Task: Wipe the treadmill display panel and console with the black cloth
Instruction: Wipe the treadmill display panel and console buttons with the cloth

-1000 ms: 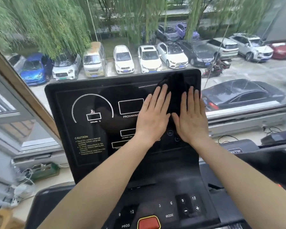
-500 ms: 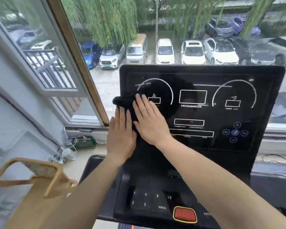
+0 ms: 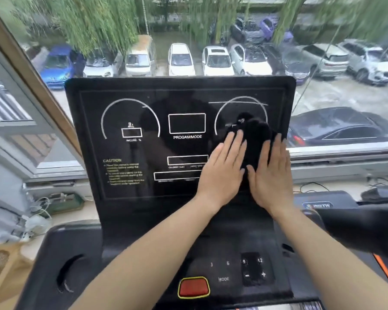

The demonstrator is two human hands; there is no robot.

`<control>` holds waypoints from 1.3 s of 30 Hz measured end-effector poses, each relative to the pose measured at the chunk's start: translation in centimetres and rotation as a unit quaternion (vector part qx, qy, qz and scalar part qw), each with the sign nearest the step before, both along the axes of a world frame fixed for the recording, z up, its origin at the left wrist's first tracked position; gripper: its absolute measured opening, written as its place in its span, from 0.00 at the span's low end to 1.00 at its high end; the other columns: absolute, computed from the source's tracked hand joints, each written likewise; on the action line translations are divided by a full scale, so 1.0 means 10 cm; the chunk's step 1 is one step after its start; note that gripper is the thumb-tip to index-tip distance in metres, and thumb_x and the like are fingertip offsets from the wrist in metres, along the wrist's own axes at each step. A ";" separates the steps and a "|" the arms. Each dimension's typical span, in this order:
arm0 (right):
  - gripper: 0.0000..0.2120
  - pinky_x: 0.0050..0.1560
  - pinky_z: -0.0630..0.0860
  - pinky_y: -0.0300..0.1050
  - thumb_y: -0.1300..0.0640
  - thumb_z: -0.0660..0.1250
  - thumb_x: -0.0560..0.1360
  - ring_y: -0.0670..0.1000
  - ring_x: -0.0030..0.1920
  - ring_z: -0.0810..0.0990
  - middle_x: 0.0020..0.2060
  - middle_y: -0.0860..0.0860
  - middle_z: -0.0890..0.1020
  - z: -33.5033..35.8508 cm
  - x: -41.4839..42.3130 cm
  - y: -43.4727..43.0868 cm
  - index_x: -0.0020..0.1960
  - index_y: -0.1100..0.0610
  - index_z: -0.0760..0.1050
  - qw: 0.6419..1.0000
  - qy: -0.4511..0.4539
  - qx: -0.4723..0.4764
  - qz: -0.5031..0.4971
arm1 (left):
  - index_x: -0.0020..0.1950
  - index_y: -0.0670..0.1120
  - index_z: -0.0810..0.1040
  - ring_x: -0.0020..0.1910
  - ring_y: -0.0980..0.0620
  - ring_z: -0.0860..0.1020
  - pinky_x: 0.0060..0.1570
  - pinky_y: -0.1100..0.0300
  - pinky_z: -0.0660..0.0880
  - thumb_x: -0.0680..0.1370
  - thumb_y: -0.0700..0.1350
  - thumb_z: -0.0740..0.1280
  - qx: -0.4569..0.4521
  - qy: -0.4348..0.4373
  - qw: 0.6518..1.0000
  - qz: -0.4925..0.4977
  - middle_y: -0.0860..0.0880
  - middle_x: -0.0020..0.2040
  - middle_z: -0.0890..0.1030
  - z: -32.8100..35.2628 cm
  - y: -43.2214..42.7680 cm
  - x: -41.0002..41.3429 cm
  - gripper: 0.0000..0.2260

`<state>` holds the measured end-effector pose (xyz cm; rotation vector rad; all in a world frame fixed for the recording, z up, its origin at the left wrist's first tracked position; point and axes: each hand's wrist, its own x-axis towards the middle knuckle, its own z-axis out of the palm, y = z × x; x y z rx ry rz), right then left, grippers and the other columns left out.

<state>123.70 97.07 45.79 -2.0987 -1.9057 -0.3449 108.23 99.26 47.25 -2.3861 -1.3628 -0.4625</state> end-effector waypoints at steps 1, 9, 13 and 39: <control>0.35 0.79 0.51 0.63 0.44 0.49 0.83 0.67 0.79 0.47 0.80 0.67 0.45 -0.10 -0.05 -0.08 0.80 0.67 0.48 1.000 0.002 -0.013 0.003 | 0.80 0.39 0.41 0.81 0.43 0.41 0.76 0.49 0.36 0.85 0.54 0.50 -0.007 0.013 1.000 -0.008 0.40 0.80 0.37 -0.10 -0.07 -0.07 0.31; 0.36 0.78 0.47 0.58 0.45 0.55 0.83 0.64 0.80 0.48 0.80 0.65 0.48 0.15 -1.71 0.17 0.79 0.67 0.50 0.984 -0.030 0.044 0.172 | 0.81 0.41 0.49 0.81 0.44 0.47 0.77 0.49 0.46 0.83 0.53 0.56 -0.005 -0.009 0.992 0.124 0.41 0.81 0.46 -0.12 -0.17 -1.75 0.31; 0.34 0.79 0.41 0.55 0.45 0.50 0.84 0.61 0.81 0.45 0.79 0.61 0.40 0.29 -2.65 0.33 0.81 0.65 0.46 0.963 -0.049 0.064 0.256 | 0.81 0.38 0.48 0.80 0.40 0.48 0.77 0.47 0.46 0.82 0.50 0.56 -0.022 -0.044 0.968 0.246 0.37 0.81 0.49 -0.11 -0.23 -2.51 0.31; 0.36 0.79 0.52 0.60 0.43 0.52 0.82 0.64 0.80 0.47 0.79 0.66 0.53 -0.72 -0.40 -0.51 0.80 0.67 0.51 0.996 -0.010 -0.038 0.081 | 0.80 0.39 0.40 0.81 0.42 0.41 0.78 0.49 0.39 0.85 0.50 0.51 -0.017 0.091 0.995 -0.036 0.40 0.80 0.36 -0.57 -0.43 -0.54 0.30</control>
